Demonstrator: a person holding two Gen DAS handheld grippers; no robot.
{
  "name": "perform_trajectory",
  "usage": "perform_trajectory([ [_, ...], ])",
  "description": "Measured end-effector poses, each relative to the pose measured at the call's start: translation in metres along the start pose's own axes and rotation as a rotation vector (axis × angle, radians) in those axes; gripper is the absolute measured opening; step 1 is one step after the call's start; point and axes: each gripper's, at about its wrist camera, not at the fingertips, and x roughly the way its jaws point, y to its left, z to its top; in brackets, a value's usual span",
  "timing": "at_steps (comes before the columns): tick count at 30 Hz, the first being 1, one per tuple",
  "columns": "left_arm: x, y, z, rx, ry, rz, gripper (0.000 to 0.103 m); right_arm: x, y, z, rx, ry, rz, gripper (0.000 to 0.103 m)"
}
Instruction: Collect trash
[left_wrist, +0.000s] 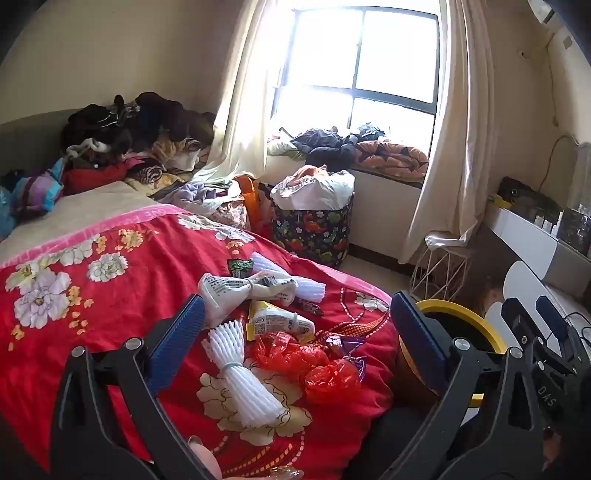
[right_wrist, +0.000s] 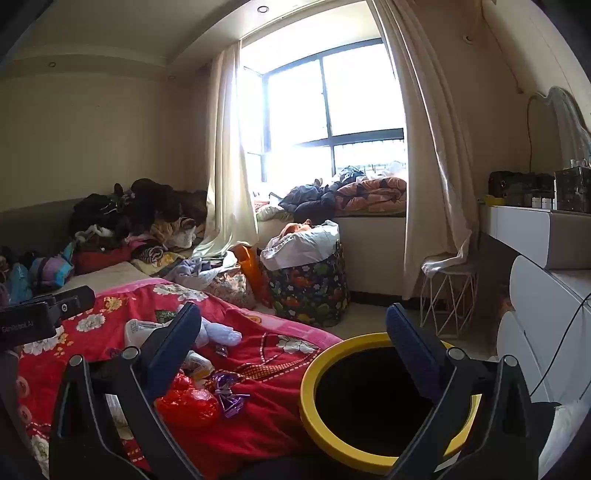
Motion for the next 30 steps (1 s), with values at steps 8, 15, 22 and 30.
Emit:
perform_trajectory([
  [8, 0.0004, 0.0008, 0.0005, -0.012, 0.002, -0.002, 0.092, -0.0002, 0.0004, -0.0005, 0.001, 0.001, 0.001, 0.097],
  [15, -0.0044, 0.0026, 0.0007, -0.021, 0.001, -0.009, 0.092, 0.0015, 0.0007, 0.0013, -0.006, 0.008, 0.0, 0.097],
  [22, -0.0035, 0.0042, 0.0013, -0.023, 0.003, -0.011, 0.092, 0.0017, 0.0015, -0.0014, -0.01, 0.013, -0.005, 0.097],
  [30, -0.0029, 0.0027, -0.0004, -0.023, 0.002, -0.01, 0.092, 0.0024, 0.0021, -0.0035, -0.009, 0.016, -0.01, 0.097],
])
